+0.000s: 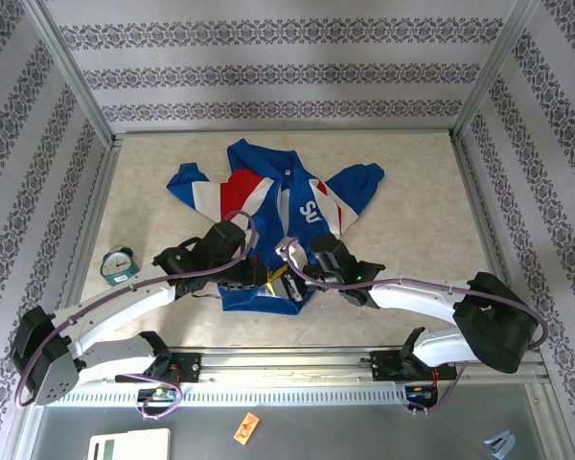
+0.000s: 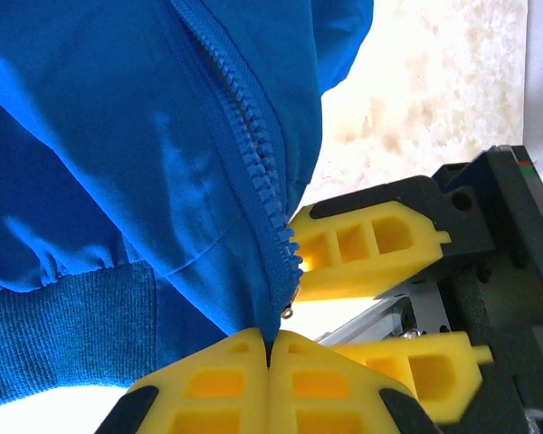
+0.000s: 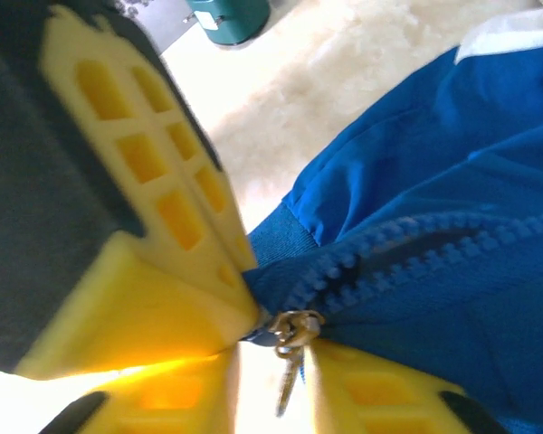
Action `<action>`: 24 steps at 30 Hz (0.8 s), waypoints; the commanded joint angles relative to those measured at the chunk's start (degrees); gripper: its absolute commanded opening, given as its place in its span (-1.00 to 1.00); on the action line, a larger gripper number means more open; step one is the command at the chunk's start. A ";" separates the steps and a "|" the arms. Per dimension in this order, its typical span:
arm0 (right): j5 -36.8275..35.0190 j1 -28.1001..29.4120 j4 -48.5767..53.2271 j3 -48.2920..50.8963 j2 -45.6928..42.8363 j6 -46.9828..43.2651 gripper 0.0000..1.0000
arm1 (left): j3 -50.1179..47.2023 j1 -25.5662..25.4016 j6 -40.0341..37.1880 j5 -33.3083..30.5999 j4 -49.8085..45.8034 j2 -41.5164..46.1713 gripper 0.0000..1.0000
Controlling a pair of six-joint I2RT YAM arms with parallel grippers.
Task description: Zip up the jacket
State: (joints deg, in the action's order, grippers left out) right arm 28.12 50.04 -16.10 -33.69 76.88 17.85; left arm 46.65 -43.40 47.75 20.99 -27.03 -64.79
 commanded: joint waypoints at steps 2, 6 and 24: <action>-2.60 0.50 -0.36 -0.03 -1.38 -1.01 -0.76 | 1.08 0.15 -1.23 0.47 -2.76 1.56 -1.00; -3.39 0.50 1.17 0.65 -3.21 -1.91 -0.99 | 1.06 0.16 -1.49 0.30 -3.28 1.78 -1.00; -11.09 0.48 13.62 -4.44 -4.64 -6.27 -1.00 | 1.21 0.15 -5.37 4.18 -5.71 -0.04 -1.00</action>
State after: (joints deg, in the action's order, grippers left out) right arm 21.56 50.52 -6.22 -36.23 72.88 13.50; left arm 46.65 -43.40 44.69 22.61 -28.49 -64.29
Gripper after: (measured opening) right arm 0.051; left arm 0.016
